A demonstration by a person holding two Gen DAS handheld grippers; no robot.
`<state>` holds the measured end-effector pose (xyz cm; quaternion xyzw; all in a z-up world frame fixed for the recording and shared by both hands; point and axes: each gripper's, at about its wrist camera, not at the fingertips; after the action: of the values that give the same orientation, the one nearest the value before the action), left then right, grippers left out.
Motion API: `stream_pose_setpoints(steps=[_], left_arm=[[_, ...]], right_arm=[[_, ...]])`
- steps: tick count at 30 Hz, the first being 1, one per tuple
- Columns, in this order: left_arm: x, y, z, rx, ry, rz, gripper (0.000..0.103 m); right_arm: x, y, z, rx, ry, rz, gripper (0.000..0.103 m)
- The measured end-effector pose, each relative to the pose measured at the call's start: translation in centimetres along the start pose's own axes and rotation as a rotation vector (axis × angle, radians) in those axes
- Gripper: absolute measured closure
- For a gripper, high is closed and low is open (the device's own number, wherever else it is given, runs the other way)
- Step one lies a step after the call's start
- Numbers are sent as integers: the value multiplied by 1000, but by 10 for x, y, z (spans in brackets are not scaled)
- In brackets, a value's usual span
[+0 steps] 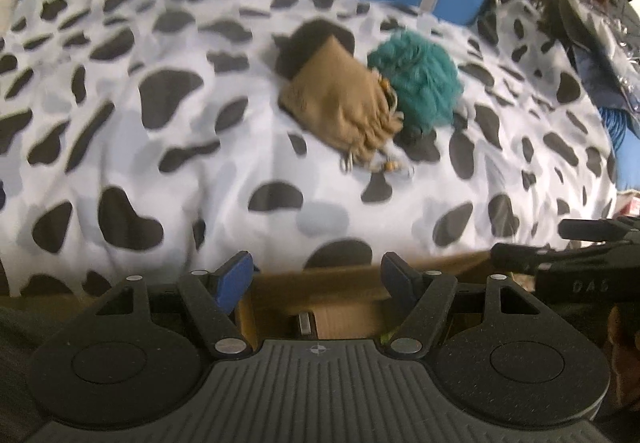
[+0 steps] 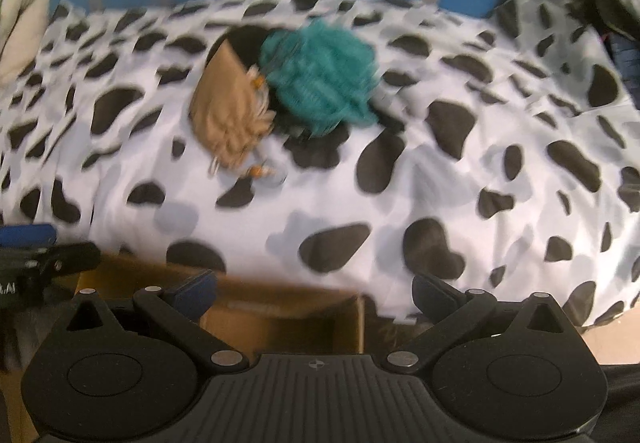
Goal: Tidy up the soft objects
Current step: 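Move left gripper to the tan pouch while right gripper approaches the grey cable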
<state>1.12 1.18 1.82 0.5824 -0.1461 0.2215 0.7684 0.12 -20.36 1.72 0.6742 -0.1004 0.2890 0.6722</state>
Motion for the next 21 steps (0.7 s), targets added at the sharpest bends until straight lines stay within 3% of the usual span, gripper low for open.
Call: stream_pose_setpoints(steps=[7, 21], left_arm=[[0, 11, 6, 9, -41, 101, 33], [3, 1, 27, 34, -191, 209, 32]], right_arm=[[2, 14, 10, -37, -43, 91, 0], [8, 3, 28, -67, -68, 87, 0]])
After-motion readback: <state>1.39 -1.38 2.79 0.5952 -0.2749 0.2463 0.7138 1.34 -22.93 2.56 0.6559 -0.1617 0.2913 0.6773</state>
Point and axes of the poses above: each gripper's, at about its wrist camera, not at the fingertips, and y roughly against the way its jaws point, z to its right, x to its top, and after that the axes turned 14 degrees about y, right-handed
